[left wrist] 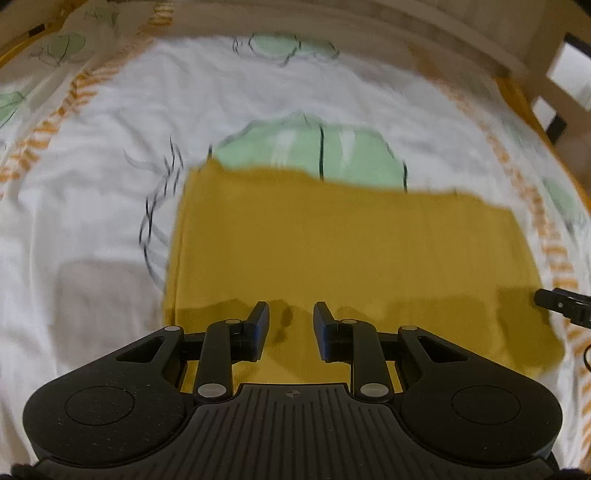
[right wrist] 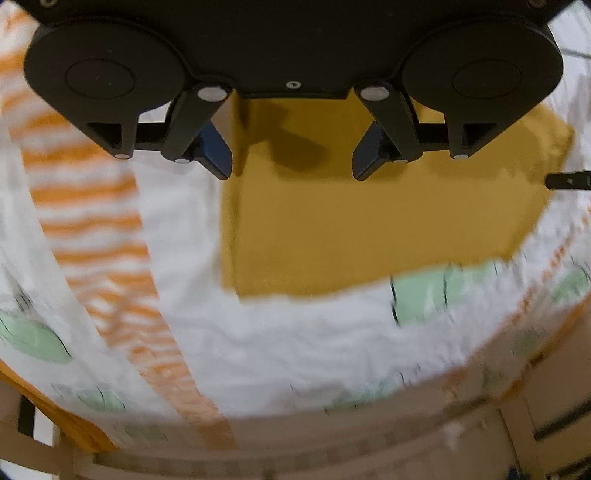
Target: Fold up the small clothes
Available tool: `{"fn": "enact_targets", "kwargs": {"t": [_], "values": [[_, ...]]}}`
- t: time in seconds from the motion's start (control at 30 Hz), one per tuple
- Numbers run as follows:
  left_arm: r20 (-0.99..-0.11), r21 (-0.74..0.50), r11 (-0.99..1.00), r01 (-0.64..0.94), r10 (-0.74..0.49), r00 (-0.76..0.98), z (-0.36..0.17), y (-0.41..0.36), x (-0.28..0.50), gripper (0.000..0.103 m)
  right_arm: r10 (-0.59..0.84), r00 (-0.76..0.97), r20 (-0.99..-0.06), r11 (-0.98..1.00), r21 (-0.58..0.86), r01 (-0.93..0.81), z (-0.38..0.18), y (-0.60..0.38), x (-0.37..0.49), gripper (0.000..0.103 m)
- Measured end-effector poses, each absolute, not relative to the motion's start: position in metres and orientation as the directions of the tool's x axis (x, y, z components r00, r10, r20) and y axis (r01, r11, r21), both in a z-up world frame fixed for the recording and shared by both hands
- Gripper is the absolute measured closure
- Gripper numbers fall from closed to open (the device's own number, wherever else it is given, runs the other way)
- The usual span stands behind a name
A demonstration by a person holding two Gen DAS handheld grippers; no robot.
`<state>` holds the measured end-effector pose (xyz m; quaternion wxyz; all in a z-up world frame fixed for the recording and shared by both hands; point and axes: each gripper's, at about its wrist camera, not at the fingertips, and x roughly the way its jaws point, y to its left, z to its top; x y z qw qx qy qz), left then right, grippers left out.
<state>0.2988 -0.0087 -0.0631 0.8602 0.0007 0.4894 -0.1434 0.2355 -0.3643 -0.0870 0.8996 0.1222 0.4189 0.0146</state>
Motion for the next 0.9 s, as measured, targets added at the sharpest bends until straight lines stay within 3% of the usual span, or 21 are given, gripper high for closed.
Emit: {"fn": "enact_targets", "kwargs": {"t": [0.17,0.37,0.43,0.53,0.63,0.9], "values": [[-0.884,-0.131,0.962,0.24,-0.223,0.41,-0.092,-0.008,0.276,0.077,0.133,0.576,-0.806,0.97,0.226,0.092,-0.108,-0.364,0.208,0.027],[-0.848,-0.119,0.956,0.268,-0.238,0.473,-0.098,-0.007,0.264,0.07,0.169,0.559,-0.812,0.952,0.282,0.121,-0.105,-0.374,0.202,0.024],[-0.847,-0.124,0.956,0.265,-0.241,0.474,-0.098,-0.008,0.263,0.069,0.2,0.571,-0.796,0.93,0.338,0.146,-0.105,-0.381,0.2,0.021],[-0.851,-0.153,0.96,0.235,-0.249,0.463,-0.097,-0.008,0.265,0.065,0.276,0.62,-0.735,0.851,0.486,0.198,-0.112,-0.4,0.199,0.004],[-0.864,-0.177,0.965,0.192,-0.246,0.438,-0.096,-0.008,0.27,0.063,0.318,0.635,-0.704,0.772,0.581,0.258,-0.125,-0.414,0.206,0.002],[-0.897,-0.111,0.973,0.204,-0.187,0.401,-0.094,-0.022,0.279,0.062,0.385,0.659,-0.646,0.746,0.638,0.19,-0.135,-0.411,0.233,0.0]]}}
